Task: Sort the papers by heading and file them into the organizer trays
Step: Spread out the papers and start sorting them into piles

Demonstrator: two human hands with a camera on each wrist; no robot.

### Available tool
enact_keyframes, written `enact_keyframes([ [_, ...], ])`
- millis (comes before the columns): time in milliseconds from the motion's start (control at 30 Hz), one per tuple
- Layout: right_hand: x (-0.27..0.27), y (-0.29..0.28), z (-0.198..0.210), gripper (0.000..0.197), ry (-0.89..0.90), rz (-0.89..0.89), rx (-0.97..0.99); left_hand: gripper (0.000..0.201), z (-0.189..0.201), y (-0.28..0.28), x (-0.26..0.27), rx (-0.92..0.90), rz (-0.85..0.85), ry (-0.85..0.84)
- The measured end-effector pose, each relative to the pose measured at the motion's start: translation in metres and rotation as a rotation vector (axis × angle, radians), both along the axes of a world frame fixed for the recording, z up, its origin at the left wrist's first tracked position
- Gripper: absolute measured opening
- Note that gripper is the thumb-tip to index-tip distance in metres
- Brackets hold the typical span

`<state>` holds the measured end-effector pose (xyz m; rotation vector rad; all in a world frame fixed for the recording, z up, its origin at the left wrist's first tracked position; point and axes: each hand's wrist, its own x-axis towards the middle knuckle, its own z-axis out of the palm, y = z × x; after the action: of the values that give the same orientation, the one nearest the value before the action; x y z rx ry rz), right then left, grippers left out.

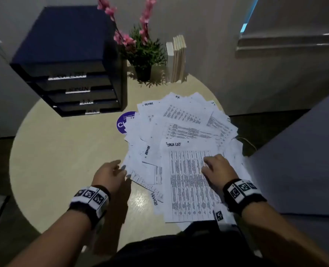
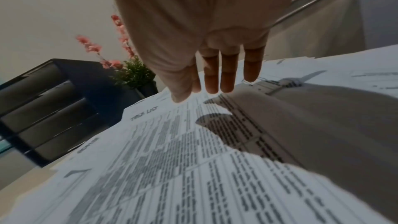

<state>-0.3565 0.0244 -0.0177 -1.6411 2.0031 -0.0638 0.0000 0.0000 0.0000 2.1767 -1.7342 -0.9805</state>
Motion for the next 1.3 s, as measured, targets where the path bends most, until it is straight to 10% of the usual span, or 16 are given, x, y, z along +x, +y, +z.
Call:
enact_keyframes([
  [400, -0.015, -0.011, -0.017, 0.089, 0.030, -0.324, 0.123, 0.050, -0.022, -0.059, -0.087, 0.014, 0.080, 0.088],
  [733, -0.018, -0.029, 0.008, 0.012, -0.012, -0.323, -0.036, 0.006, -0.025, -0.061, -0.064, -0.126, 0.103, 0.073],
  [1067, 0.008, -0.061, 0.011, 0.017, -0.306, 0.106, -0.241, 0.039, 0.001, -0.080, -0.026, -0.176, -0.153, 0.170],
  [1300, -0.002, -0.069, 0.000, 0.016, -0.414, -0.471, -0.213, 0.026, -0.009, -0.130, -0.067, -0.199, 0.038, 0.285],
])
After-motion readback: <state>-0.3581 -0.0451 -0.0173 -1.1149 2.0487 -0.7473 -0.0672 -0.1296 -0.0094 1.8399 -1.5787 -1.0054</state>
